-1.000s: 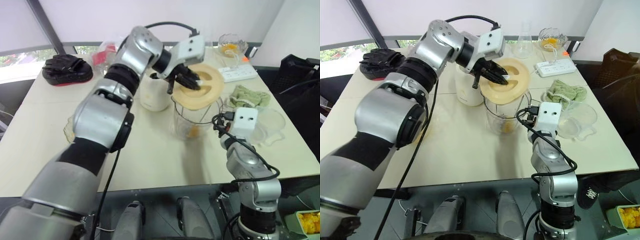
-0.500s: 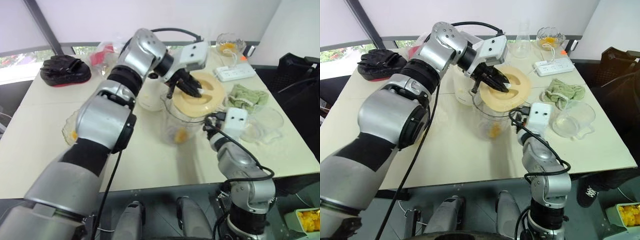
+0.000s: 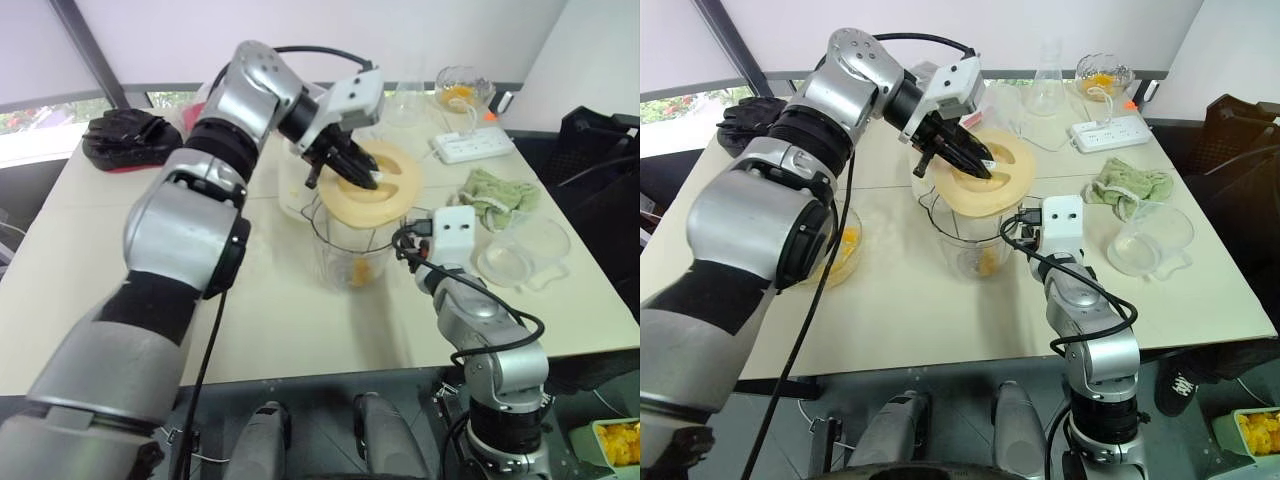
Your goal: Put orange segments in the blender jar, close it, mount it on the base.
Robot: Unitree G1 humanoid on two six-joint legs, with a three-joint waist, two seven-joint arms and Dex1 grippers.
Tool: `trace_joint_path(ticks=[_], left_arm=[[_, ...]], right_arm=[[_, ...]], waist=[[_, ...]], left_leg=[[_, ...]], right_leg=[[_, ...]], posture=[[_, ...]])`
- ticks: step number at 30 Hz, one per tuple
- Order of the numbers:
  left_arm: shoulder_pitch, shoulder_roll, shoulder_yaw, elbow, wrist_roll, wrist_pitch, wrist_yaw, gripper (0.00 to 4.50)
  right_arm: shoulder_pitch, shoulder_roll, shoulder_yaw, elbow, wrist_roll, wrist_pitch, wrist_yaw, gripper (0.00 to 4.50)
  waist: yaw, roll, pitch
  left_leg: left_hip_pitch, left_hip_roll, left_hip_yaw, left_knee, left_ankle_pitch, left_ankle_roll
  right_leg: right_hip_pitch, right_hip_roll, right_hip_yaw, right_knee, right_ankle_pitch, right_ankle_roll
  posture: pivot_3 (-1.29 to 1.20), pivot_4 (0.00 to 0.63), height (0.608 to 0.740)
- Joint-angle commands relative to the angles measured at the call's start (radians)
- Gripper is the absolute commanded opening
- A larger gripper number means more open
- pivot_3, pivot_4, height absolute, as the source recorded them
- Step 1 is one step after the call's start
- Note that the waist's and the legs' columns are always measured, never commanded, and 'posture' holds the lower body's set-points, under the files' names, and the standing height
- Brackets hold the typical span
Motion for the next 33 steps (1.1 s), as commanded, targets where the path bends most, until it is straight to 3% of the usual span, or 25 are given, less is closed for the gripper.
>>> trace_joint_path(ticks=[1, 16, 25, 33], left_arm=[[-0.023, 0.017, -0.029, -0.033, -0.053, -0.001, -0.004, 0.25], [0.014, 0.098, -0.266, -0.134, -0.258, 0.016, -0.004, 0.25], [0.061, 0.243, -0.506, -0.419, -0.601, 0.196, -0.004, 0.25], [0.098, 0.288, -0.585, -0.518, -0.677, 0.226, -0.004, 0.25]], right_arm=[[-0.003, -0.002, 0.028, -0.02, -0.015, -0.047, 0.021, 1.04], [0.016, -0.045, 0.061, 0.047, -0.086, -0.079, 0.055, 1.04], [0.016, -0.04, 0.043, 0.063, -0.088, -0.089, 0.061, 1.04], [0.018, -0.04, 0.036, 0.074, -0.089, -0.099, 0.064, 1.04]], waist=[[0.001, 0.0, 0.0], [0.0, 0.0, 0.0], [0.001, 0.0, 0.0], [0.0, 0.0, 0.0]], left_leg=[[0.0, 0.0, 0.0, 0.0, 0.0, 0.0], [0.0, 0.0, 0.0, 0.001, 0.0, 0.0], [0.0, 0.0, 0.0, 0.001, 0.0, 0.0], [0.001, 0.0, 0.0, 0.001, 0.0, 0.0]], right_leg=[[0.0, 0.0, 0.0, 0.0, 0.0, 0.0], [0.0, 0.0, 0.0, 0.001, 0.0, 0.0], [0.0, 0.0, 0.001, 0.001, 0.0, 0.0], [0.0, 0.0, 0.001, 0.001, 0.0, -0.001]], posture=[[0.0, 0.15, 0.74], [0.0, 0.15, 0.74], [0.0, 0.15, 0.74], [0.0, 0.15, 0.74]])
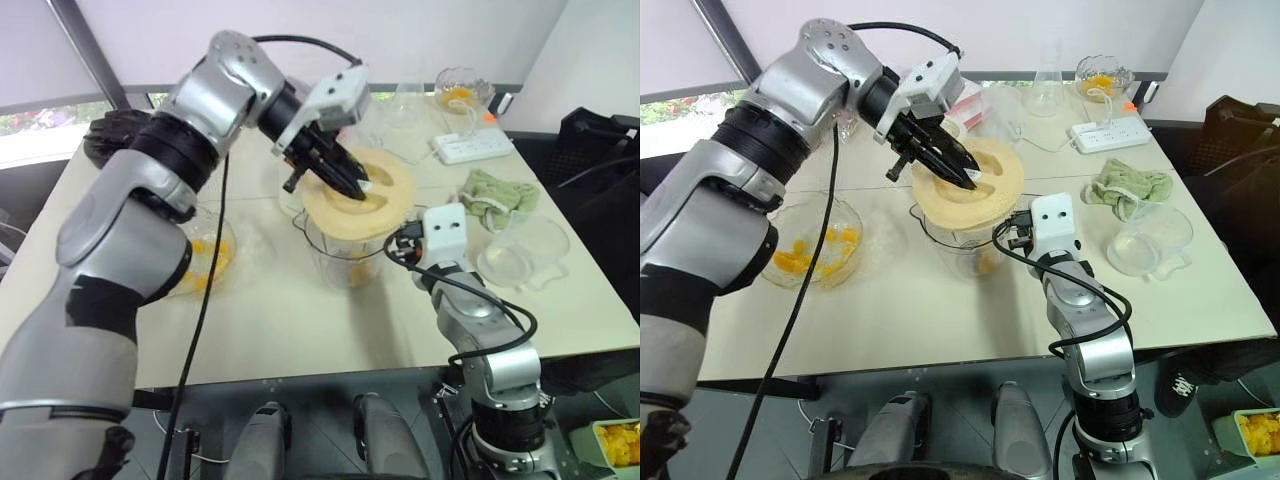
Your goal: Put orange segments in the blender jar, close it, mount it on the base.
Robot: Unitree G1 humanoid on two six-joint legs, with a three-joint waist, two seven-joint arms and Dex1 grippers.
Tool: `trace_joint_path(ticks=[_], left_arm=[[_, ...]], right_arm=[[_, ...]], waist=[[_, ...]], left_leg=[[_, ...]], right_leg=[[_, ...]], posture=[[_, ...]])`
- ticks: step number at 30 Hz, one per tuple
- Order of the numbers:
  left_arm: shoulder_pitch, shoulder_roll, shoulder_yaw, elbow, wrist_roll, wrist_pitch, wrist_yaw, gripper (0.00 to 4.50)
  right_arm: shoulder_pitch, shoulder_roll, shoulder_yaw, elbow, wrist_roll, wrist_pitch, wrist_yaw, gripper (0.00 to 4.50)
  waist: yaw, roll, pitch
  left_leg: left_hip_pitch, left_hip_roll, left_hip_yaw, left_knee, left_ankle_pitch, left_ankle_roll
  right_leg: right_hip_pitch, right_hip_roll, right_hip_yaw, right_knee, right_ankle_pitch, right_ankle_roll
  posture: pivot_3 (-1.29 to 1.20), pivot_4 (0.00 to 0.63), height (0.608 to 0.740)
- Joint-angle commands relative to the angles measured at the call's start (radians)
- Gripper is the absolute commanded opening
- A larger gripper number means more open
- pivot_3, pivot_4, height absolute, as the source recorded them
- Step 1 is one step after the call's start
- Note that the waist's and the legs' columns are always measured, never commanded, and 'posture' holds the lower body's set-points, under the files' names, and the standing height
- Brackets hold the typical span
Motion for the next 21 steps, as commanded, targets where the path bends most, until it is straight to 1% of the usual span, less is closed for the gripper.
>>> trace_joint_path(ticks=[1, 5, 12, 18, 21], left_arm=[[0.005, 0.013, 0.0, -0.017, -0.009, 0.001, -0.003, 0.25], [0.038, -0.002, 0.006, -0.001, 0.022, -0.025, -0.003, 0.25], [0.087, -0.076, 0.083, 0.127, 0.194, -0.148, -0.003, 0.25], [0.113, -0.087, 0.117, 0.164, 0.268, -0.18, -0.003, 0.25], [0.117, -0.091, 0.144, 0.191, 0.304, -0.193, -0.003, 0.25]], right_arm=[[0.012, -0.003, -0.003, 0.022, -0.022, 0.006, -0.002, 1.04], [0.015, -0.003, -0.004, 0.02, -0.022, 0.006, -0.001, 1.04], [0.011, -0.002, -0.007, 0.021, -0.019, 0.01, 0.003, 1.04], [0.015, 0.009, -0.024, 0.005, -0.011, 0.01, 0.003, 1.04], [0.02, 0.049, -0.059, -0.011, 0.018, -0.017, -0.001, 1.04]], waist=[[0.0, 0.0, 0.0], [0.001, 0.0, 0.0], [0.002, 0.0, -0.001], [0.003, 0.0, -0.003], [0.003, 0.0, -0.003]], left_leg=[[0.0, 0.0, 0.0, 0.0, 0.0, 0.0], [0.0, 0.0, 0.0, 0.0, 0.0, 0.0], [0.001, 0.0, 0.0, 0.001, 0.0, 0.0], [0.002, 0.0, 0.0, 0.001, 0.0, 0.0], [0.003, 0.0, 0.0, 0.001, 0.0, 0.0]], right_leg=[[0.0, 0.0, 0.0, 0.0, 0.0, 0.0], [0.0, 0.0, 0.0, 0.0, 0.0, 0.0], [0.002, 0.0, 0.0, 0.0, 0.0, 0.0], [0.003, 0.0, 0.0, 0.0, 0.0, 0.0], [0.004, 0.0, 0.0, 0.0, 0.0, 0.0]], posture=[[0.0, 0.15, 0.74], [0.0, 0.15, 0.74], [0.0, 0.15, 0.74], [0.0, 0.15, 0.74], [0.0, 0.15, 0.74]])
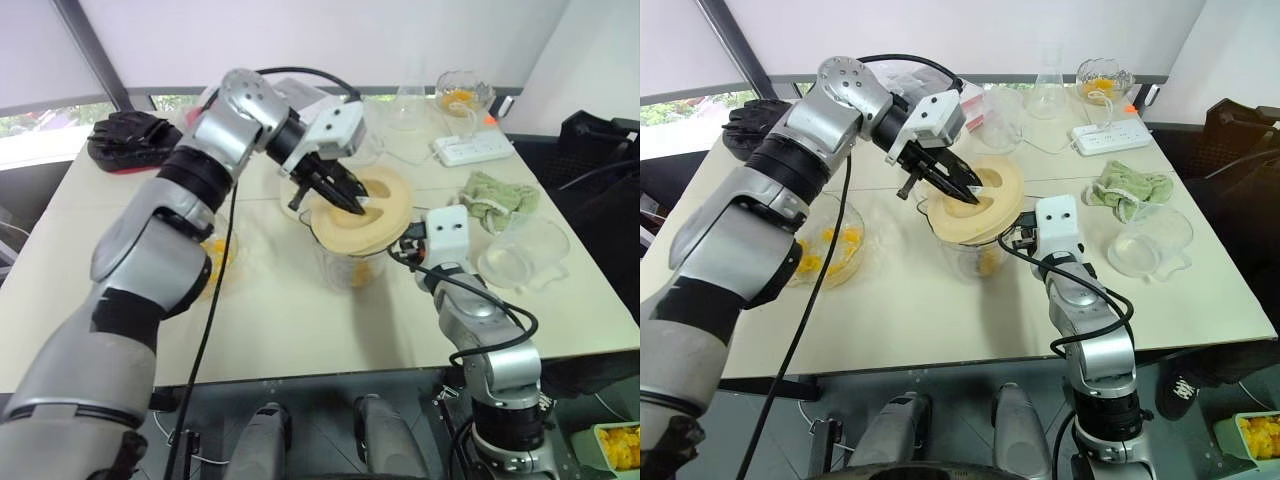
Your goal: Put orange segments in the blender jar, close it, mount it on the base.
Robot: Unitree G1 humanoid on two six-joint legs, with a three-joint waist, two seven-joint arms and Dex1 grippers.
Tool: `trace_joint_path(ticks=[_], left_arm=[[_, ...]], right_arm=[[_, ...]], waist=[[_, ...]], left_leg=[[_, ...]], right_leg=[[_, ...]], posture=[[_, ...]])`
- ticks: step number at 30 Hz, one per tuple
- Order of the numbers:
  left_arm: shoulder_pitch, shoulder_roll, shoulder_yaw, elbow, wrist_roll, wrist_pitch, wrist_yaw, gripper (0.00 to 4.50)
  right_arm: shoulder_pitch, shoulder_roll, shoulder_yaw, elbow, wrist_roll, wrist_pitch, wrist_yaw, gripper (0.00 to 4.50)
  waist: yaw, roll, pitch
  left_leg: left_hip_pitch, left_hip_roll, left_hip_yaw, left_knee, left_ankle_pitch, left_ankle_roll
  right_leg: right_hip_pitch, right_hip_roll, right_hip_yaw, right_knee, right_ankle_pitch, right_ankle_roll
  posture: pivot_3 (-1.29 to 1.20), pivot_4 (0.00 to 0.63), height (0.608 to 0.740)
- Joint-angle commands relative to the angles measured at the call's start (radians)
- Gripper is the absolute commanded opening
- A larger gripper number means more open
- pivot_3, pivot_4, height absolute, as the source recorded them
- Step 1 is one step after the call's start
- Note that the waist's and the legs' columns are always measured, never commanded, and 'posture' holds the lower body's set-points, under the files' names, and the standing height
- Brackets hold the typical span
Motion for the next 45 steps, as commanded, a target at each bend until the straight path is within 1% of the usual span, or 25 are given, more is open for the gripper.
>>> trace_joint_path(ticks=[1, 6, 10, 13, 25, 31, 33, 36, 41, 45], left_arm=[[0.026, 0.007, 0.004, 0.071, 0.114, -0.005, -0.003, 0.25], [-0.006, -0.009, 0.082, 0.098, 0.128, 0.046, -0.003, 0.25], [-0.019, -0.012, 0.107, 0.094, 0.13, 0.085, -0.003, 0.25], [-0.012, -0.016, 0.092, 0.082, 0.137, 0.092, -0.003, 0.25], [0.034, -0.044, -0.07, 0.015, 0.131, 0.052, -0.003, 0.25], [0.048, -0.068, -0.098, 0.03, 0.157, 0.057, -0.003, 0.25], [0.053, -0.079, -0.085, 0.036, 0.168, 0.092, -0.003, 0.25], [0.061, -0.103, -0.033, 0.052, 0.219, 0.156, 0.0, 0.25], [0.097, -0.104, 0.012, 0.016, 0.276, 0.231, -0.002, 0.25], [0.119, -0.12, 0.056, -0.021, 0.302, 0.349, 0.023, 0.25]], right_arm=[[0.015, 0.044, -0.039, -0.034, 0.025, -0.024, -0.002, 1.04], [0.023, 0.055, -0.044, -0.04, 0.023, -0.025, 0.002, 1.04], [0.021, 0.057, -0.043, -0.038, 0.022, -0.027, -0.001, 1.04], [0.017, 0.059, -0.042, -0.038, 0.023, -0.026, -0.001, 1.04], [0.015, 0.058, -0.035, -0.03, 0.017, -0.024, -0.003, 1.04], [0.023, 0.065, -0.031, -0.04, 0.011, -0.023, -0.014, 1.04], [0.025, 0.069, -0.028, -0.043, 0.009, -0.023, -0.02, 1.04], [0.026, 0.076, -0.024, -0.042, 0.004, -0.025, -0.024, 1.04], [0.026, 0.082, -0.019, -0.04, -0.003, -0.026, -0.023, 1.04], [0.019, 0.08, -0.016, -0.032, -0.004, -0.028, -0.018, 1.04]], waist=[[-0.001, 0.0, 0.0], [-0.003, 0.001, 0.0], [-0.003, 0.001, 0.0], [-0.003, 0.001, 0.0], [-0.003, 0.001, 0.0], [-0.002, 0.0, -0.001], [-0.002, 0.0, -0.003], [-0.001, 0.0, -0.005], [-0.001, 0.001, -0.009], [-0.001, 0.002, -0.011]], left_leg=[[0.0, 0.0, 0.0, 0.0, 0.0, 0.0], [0.0, 0.0, 0.0, 0.0, 0.0, 0.0], [0.0, 0.0, 0.0, -0.001, 0.0, 0.0], [0.0, 0.0, 0.0, -0.001, 0.0, 0.0], [0.001, 0.0, 0.0, -0.001, 0.0, 0.0], [0.001, 0.0, 0.0, -0.001, 0.0, 0.0], [0.001, 0.0, 0.0, -0.001, 0.0, 0.0], [0.001, 0.0, 0.0, -0.001, 0.0, 0.0], [0.002, 0.0, 0.0, -0.001, 0.0, 0.0], [0.003, 0.0, 0.0, -0.001, 0.0, 0.0]], right_leg=[[0.0, 0.0, 0.0, 0.0, 0.0, 0.0], [0.0, 0.0, 0.0, 0.0, 0.0, 0.0], [0.0, 0.0, 0.0, 0.0, 0.0, 0.0], [0.0, 0.0, 0.0, 0.0, 0.0, 0.0], [0.0, 0.0, 0.0, 0.0, 0.0, 0.0], [0.0, 0.0, 0.0, 0.0, 0.0, 0.0], [0.0, 0.0, 0.0, 0.0, 0.0, 0.0], [0.001, 0.0, 0.0, 0.0, 0.0, 0.0], [0.002, 0.0, 0.0, -0.001, 0.0, 0.0], [0.003, 0.0, 0.0, -0.001, -0.001, 0.0]], posture=[[0.0, 0.15, 0.74], [0.0, 0.15, 0.74], [0.0, 0.15, 0.74], [0.0, 0.15, 0.74], [0.0, 0.15, 0.74], [0.0, 0.15, 0.74], [0.0, 0.15, 0.74], [0.0, 0.15, 0.74], [0.0, 0.15, 0.74], [0.0, 0.15, 0.74]])
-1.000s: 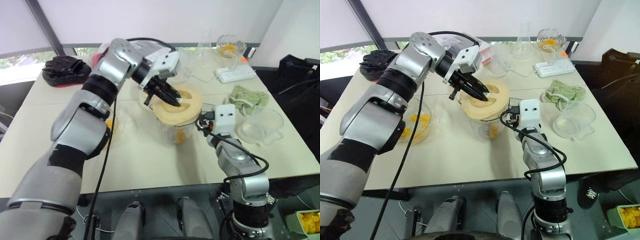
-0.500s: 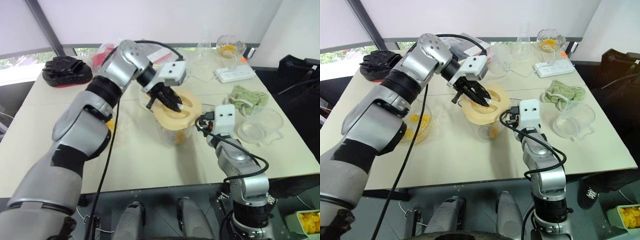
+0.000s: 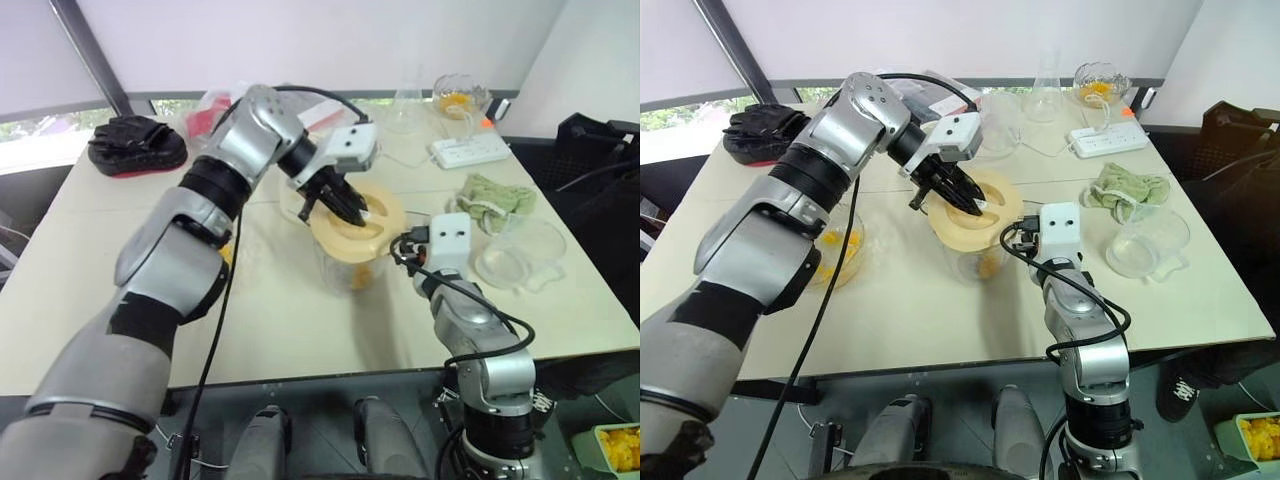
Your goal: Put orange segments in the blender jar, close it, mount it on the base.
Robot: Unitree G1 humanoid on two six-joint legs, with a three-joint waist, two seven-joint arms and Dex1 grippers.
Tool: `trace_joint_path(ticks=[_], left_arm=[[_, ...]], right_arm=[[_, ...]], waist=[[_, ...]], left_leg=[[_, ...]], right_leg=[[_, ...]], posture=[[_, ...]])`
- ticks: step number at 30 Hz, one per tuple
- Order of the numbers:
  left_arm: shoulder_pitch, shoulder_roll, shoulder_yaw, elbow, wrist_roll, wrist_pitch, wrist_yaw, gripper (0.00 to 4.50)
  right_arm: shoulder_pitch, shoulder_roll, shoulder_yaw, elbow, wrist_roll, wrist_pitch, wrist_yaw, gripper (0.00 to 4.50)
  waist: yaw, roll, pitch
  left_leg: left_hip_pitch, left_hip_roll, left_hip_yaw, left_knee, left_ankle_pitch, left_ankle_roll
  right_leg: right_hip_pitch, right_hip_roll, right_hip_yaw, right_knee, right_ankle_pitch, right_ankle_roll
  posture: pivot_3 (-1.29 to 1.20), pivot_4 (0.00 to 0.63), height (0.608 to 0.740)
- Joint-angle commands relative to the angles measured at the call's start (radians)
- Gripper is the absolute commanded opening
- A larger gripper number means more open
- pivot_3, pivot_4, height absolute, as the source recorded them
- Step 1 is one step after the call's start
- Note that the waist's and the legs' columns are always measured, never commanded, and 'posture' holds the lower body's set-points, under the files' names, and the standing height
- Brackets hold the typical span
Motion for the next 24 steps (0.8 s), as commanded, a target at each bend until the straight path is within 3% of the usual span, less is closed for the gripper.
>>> trace_joint_path(ticks=[1, 10, 15, 24], left_arm=[[0.085, -0.031, -0.028, 0.004, 0.078, 0.131, 0.007, 0.25], [0.094, -0.088, 0.059, -0.115, 0.12, 0.511, 0.221, 0.25], [0.132, -0.071, 0.057, -0.231, 0.128, 0.623, 0.223, 0.25], [0.175, -0.038, 0.07, -0.342, 0.125, 0.59, 0.237, 0.25]], right_arm=[[-0.018, 0.005, 0.006, -0.027, -0.002, -0.013, 0.003, 1.04], [-0.016, 0.0, 0.007, -0.028, -0.004, -0.012, 0.008, 1.04], [-0.016, 0.005, 0.008, -0.027, -0.006, -0.012, 0.008, 1.04], [-0.022, 0.008, 0.009, -0.017, -0.008, -0.021, 0.013, 1.04]], waist=[[0.0, 0.0, 0.0], [0.007, 0.001, -0.001], [0.012, 0.001, -0.001], [0.01, 0.001, -0.001]], left_leg=[[0.0, 0.0, 0.0, 0.0, 0.0, 0.0], [0.012, 0.0, -0.001, -0.002, -0.001, 0.002], [0.012, -0.001, -0.001, -0.002, -0.001, 0.002], [0.012, -0.001, -0.001, -0.003, -0.001, 0.002]], right_leg=[[0.0, 0.0, 0.0, 0.0, 0.0, 0.0], [0.013, -0.001, 0.0, -0.002, -0.008, 0.005], [0.014, -0.001, -0.001, -0.002, -0.008, 0.006], [0.013, -0.001, -0.001, -0.003, -0.008, 0.006]], posture=[[0.0, 0.15, 0.74], [0.0, 0.15, 0.74], [0.0, 0.15, 0.74], [0.0, 0.15, 0.74]])
